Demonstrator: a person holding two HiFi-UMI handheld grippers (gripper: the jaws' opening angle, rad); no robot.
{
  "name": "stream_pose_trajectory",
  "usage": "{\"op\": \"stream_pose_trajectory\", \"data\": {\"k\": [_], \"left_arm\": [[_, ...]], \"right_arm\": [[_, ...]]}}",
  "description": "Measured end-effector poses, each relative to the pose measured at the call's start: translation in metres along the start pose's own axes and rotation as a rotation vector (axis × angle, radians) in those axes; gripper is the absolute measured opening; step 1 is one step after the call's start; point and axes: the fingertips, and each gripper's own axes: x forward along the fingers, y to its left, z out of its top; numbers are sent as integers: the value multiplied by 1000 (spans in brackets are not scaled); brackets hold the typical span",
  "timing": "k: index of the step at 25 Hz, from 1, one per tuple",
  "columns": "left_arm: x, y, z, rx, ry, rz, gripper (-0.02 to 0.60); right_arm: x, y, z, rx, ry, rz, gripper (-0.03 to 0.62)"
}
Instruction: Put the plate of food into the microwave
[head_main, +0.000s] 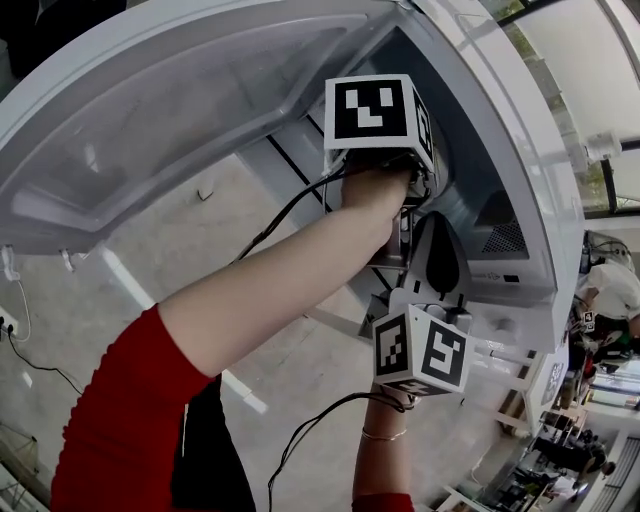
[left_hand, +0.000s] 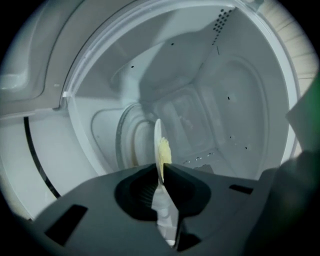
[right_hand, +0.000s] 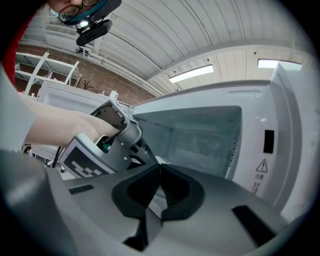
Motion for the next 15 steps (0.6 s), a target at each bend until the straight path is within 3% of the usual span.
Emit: {"op": "stream_pose_trajectory", "data": {"k": [9, 15], "left_arm": [[1, -1, 0, 128, 63, 19, 51], [2, 2, 6, 288, 81, 69, 89]], "right_arm": [[0, -9, -2, 9, 21, -21, 15], [7, -8, -2, 15, 54, -16, 15]]}}
